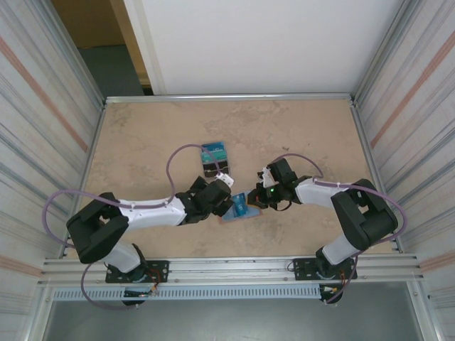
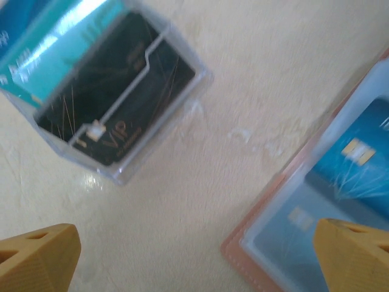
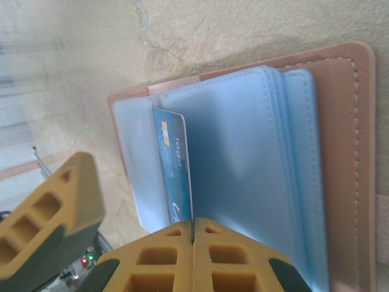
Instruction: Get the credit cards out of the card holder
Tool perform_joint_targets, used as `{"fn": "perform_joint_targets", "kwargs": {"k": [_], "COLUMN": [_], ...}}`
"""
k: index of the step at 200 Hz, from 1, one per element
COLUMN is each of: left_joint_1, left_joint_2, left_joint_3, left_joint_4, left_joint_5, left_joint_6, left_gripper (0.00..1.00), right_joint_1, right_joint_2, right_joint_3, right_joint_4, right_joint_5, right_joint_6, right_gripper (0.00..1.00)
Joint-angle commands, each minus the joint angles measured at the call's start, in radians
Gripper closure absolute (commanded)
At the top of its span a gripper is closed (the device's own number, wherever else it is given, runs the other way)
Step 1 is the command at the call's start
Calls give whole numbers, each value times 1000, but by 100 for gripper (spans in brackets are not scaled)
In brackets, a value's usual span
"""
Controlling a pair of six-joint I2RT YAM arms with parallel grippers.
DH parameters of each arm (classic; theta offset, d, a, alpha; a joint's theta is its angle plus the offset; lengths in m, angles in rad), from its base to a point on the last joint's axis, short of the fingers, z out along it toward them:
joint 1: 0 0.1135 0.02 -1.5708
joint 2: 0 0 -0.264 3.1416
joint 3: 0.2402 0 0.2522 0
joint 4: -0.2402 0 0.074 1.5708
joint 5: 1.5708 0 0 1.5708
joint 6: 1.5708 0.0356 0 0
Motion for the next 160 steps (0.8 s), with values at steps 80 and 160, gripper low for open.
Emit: {"fn": "perform_joint_targets", "kwargs": {"k": [80, 160], "left_joint_1": [-31, -30], "left_joint_2": [108, 161], "left_joint_3": [47, 42], "left_joint_4": [35, 46], "left_joint_5": [27, 29], "left_joint_6": [18, 3], "left_gripper": [1, 1], "right_joint_1": [16, 24], "right_joint_2": [-49, -87], "right_joint_3": [47, 51], "right_joint_4": [-134, -166], "right_joint_5": [74, 89], "right_joint_6": [-52, -59], "right_gripper": [98, 93]}}
